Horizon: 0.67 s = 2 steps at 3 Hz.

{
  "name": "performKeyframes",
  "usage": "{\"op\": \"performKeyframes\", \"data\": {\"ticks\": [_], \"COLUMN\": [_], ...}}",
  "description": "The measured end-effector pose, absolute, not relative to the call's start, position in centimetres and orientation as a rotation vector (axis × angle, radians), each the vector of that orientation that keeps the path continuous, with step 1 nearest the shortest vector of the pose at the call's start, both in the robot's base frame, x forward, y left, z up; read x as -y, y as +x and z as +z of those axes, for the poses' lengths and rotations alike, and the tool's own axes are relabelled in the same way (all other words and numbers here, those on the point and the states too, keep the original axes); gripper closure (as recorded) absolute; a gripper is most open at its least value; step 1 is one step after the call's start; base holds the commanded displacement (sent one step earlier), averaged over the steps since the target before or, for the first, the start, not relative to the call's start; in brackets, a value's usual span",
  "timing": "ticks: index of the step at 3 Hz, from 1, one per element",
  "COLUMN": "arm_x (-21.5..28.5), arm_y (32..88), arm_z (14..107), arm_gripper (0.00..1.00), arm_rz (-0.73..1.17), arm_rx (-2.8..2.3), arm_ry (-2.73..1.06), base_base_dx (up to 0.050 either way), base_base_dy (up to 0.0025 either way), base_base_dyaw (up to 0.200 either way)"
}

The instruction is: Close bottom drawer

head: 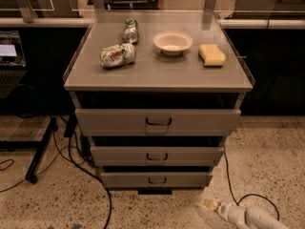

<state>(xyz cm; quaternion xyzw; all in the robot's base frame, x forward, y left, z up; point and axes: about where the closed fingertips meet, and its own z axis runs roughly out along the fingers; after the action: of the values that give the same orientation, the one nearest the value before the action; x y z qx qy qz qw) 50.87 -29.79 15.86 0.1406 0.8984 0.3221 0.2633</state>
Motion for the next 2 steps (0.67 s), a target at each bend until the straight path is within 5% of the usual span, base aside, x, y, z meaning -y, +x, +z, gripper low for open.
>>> {"op": "performKeyframes", "data": {"ticks": [2], "arm_x": [29.78], "arm_y": [50.87], "arm_z": [15.86], "arm_gripper": [0.30], "arm_rz": [0.871], "arm_rx": [-2.429], "arm_ry": [0.380], "base_base_dx": [0.000], "base_base_dy": [0.00000], "base_base_dyaw": [0.000]}}
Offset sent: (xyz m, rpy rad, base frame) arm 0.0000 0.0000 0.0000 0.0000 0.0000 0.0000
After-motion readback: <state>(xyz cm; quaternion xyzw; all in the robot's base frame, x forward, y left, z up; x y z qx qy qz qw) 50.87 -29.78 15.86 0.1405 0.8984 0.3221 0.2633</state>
